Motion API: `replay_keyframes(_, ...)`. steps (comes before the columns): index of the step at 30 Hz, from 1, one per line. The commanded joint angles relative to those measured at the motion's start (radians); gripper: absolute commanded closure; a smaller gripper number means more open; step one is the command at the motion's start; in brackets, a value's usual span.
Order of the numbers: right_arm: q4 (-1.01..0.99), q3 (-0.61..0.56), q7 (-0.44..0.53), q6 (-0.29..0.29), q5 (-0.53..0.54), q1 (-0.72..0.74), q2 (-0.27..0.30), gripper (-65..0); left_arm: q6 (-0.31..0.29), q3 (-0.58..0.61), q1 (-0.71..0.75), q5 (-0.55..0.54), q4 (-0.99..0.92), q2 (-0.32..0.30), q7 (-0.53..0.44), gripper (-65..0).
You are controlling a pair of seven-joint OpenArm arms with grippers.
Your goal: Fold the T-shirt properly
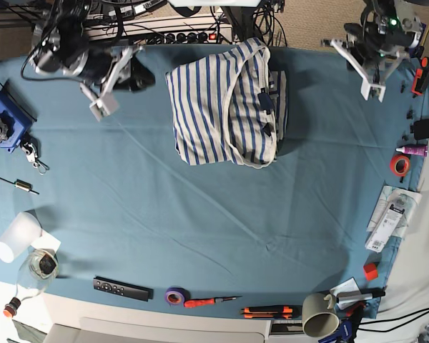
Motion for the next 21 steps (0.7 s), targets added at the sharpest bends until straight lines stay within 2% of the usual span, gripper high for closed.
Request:
replay_keyframes(1, 0.018, 0.004, 0.016, 0.000, 0.012, -0.023, 0.010, -15.0, 0.001, -0.003, 0.019, -0.004, 0.019, -0.008, -0.005, 0.0)
replay_keyframes(8, 0.018, 0.004, 0.016, 0.003, -0.083, -0.171, 0.010, -15.0, 0.000, -0.003, 0.097, -0.004, 0.019, -0.007, 0.002, 0.0)
replay_keyframes(16, 0.018, 0.004, 0.016, 0.003, -0.109, -0.312, 0.010, -15.0, 0.001, -0.003, 0.174, -0.004, 0.019, -0.007, 0.003, 0.0)
replay_keyframes(21, 0.018, 0.004, 0.016, 0.003, -0.234, -0.373, 0.010, -15.0, 0.001, -0.003, 0.245, -0.007, 0.019, -0.005, -0.032, 0.0)
